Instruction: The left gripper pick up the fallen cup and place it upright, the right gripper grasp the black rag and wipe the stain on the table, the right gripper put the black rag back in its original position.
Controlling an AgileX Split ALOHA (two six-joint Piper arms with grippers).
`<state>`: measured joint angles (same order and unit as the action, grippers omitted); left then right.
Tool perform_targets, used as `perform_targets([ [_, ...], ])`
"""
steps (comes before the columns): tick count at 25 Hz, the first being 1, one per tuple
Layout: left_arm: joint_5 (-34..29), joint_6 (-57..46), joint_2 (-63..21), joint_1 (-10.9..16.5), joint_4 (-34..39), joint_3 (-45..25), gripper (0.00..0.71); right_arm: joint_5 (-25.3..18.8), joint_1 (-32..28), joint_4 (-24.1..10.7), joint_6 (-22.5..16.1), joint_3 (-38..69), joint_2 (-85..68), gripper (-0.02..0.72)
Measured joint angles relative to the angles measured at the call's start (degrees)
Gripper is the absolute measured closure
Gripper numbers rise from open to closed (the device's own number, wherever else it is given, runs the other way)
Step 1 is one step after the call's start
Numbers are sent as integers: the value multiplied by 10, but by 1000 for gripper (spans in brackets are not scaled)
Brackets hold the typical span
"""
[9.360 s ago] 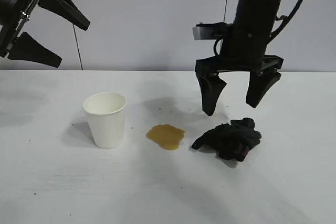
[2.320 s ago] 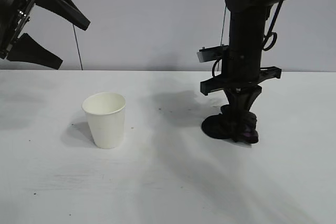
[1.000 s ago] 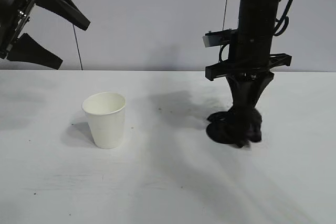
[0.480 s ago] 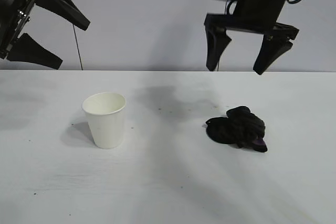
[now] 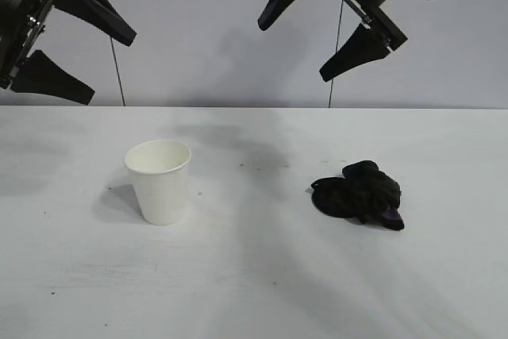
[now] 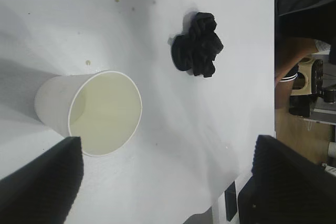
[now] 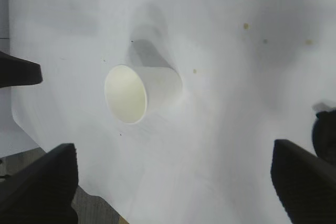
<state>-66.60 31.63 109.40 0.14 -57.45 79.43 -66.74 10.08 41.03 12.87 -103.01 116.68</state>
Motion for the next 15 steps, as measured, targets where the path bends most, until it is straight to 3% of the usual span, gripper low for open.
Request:
perform_targets([
  [12,6,2,0,0,0,0,81,-8,2,9,7,0,0,9],
  [15,7,2,0,0,0,0,81,-12,2,-5,7,0,0,9],
])
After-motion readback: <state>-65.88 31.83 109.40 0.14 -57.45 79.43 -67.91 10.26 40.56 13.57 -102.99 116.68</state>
